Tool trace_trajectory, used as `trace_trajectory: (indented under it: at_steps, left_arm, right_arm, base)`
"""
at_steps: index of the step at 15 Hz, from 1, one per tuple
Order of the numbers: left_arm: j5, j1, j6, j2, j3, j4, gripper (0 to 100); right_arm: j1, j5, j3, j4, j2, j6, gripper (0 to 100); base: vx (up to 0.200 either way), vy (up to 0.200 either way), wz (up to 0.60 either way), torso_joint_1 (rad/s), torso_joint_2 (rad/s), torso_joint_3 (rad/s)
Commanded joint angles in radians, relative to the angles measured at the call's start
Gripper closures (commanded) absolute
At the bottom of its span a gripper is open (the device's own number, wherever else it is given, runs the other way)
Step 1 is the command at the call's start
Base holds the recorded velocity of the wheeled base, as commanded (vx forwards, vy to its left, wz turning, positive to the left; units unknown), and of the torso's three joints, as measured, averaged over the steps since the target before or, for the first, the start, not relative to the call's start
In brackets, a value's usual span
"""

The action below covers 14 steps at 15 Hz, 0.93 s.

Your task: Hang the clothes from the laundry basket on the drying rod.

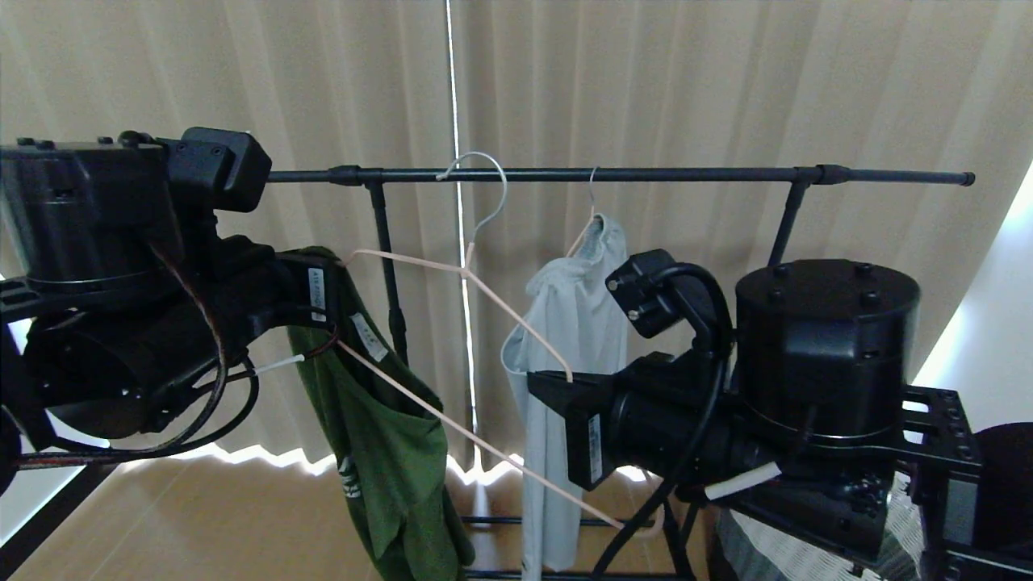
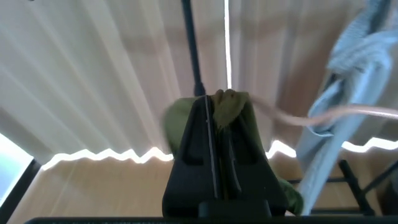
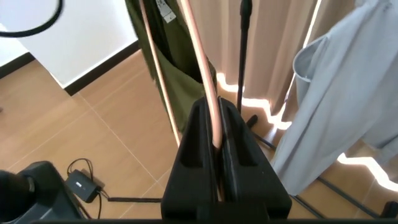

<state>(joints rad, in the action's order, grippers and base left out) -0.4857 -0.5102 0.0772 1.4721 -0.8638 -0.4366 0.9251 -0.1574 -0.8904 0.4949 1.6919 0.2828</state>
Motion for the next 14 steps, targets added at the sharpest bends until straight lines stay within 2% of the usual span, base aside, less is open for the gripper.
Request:
trace_trajectory:
  at_steps: [1, 4, 6, 8, 11, 12, 14]
  left_arm:
    - [0.004, -0.039, 0.001, -0.038, 0.011, -0.001, 100]
    - [0.018, -0.11, 0.001, -0.047, 0.011, -0.004, 100]
    - [0.07, -0.151, -0.001, -0.047, 0.009, -0.004, 100]
    - [0.159, -0.185, -0.001, -0.049, 0.005, -0.004, 100]
    - [0.216, -0.197, -0.001, -0.049, 0.003, -0.004, 100]
    - [0.276, -0.209, -0.005, -0.05, 0.009, -0.004, 100]
    - [0.332, -0.209, -0.005, -0.058, 0.012, -0.004, 100]
  right_arm:
    - [-0.014, -0.001, -0.036, -0.001, 0.054, -0.001, 100]
    - [-0.026, 0.001, -0.065, -0.001, 0.08, -0.007, 100]
    - [-0.032, 0.001, -0.07, -0.001, 0.081, -0.007, 100]
    - [-0.04, 0.001, -0.076, -0.001, 0.089, -0.007, 100]
    - [-0.058, 0.001, -0.076, 0.002, 0.091, -0.007, 100]
    - [-0.063, 0.001, -0.076, 0.004, 0.091, -0.007, 100]
    - [-0.072, 0.001, -0.074, 0.004, 0.084, -0.005, 100]
  base:
    - [0.0, 0.0, 0.0, 0.0, 0.0, 0.0]
    - [0.0, 0.0, 0.0, 0.0, 0.0, 0.0]
    - [0.0, 0.0, 0.0, 0.0, 0.0, 0.0]
    - [0.0, 0.0, 0.0, 0.0, 0.0, 0.0]
    - [0.0, 0.0, 0.0, 0.0, 0.0, 0.0]
    - [0.0, 0.0, 0.0, 0.0, 0.0, 0.0]
    - [0.0, 0.0, 0.0, 0.0, 0.0, 0.0]
